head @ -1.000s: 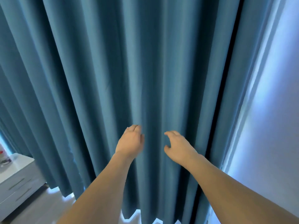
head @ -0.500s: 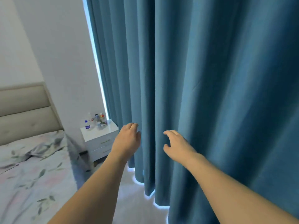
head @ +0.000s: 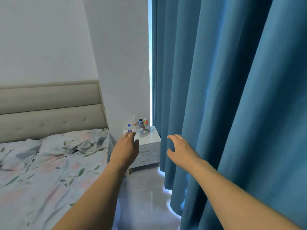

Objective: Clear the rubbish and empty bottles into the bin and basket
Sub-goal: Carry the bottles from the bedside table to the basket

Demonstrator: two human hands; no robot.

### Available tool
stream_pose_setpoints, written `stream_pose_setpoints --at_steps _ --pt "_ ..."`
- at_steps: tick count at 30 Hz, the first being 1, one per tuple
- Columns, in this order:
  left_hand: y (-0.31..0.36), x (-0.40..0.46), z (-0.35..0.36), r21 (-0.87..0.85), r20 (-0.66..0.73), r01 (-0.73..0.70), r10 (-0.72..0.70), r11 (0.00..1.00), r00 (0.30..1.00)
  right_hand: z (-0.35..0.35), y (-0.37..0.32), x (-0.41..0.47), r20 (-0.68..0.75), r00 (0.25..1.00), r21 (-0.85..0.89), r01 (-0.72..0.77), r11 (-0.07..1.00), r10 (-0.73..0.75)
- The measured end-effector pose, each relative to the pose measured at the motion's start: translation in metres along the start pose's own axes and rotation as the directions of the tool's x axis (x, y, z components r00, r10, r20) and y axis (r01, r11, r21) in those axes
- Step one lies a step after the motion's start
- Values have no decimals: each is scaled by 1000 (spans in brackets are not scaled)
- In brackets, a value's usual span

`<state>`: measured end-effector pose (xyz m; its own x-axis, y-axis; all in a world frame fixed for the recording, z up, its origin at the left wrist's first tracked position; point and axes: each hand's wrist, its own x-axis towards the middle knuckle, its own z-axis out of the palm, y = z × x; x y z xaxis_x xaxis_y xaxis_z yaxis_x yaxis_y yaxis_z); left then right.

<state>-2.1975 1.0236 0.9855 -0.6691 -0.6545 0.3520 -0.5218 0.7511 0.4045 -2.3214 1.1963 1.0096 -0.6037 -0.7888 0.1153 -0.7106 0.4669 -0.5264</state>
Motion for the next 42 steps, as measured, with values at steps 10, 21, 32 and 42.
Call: stream_pose_setpoints --at_steps 10,21,32,42 --pt "-53 128 83 31 42 140 -142 990 989 40 60 183 100 994 77 24 997 -32" --pt "-149 332 129 34 -28 214 -214 976 977 109 49 424 198 976 151 64 986 -94" --pt "-245 540 204 -96 93 284 -275 954 957 169 65 621 163 981 222 -139 965 103" --pt "-311 697 280 -117 182 317 -294 941 939 254 113 787 267 941 332 -292 897 207"
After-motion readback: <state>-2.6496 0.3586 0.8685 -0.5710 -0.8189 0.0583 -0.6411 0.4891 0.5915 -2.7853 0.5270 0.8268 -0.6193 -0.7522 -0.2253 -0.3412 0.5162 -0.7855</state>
